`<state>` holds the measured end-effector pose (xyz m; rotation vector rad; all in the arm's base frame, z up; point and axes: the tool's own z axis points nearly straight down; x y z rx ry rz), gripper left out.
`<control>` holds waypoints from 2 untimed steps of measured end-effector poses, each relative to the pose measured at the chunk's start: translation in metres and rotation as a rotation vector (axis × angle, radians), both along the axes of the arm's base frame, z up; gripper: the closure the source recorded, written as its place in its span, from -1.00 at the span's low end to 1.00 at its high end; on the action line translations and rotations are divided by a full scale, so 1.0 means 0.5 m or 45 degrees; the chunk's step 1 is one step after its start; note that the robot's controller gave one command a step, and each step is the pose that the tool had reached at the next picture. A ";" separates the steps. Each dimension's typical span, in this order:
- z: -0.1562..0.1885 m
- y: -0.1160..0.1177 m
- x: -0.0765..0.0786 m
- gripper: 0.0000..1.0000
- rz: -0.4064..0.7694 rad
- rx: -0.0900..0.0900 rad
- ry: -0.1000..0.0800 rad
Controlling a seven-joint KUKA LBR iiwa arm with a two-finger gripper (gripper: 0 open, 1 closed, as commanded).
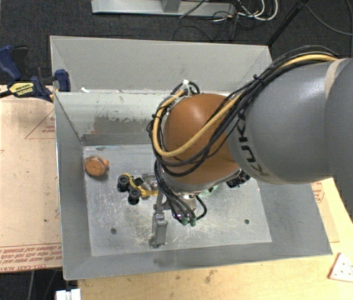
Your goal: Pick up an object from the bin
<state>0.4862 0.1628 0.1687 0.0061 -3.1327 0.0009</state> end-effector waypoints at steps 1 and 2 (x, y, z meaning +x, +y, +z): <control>0.008 -0.002 0.004 -1.00 -0.005 0.002 -0.009; 0.021 -0.049 0.090 -1.00 -0.096 0.003 -0.012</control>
Offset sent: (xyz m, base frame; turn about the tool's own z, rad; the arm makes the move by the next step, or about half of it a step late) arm 0.0744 -0.0438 0.0155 0.1273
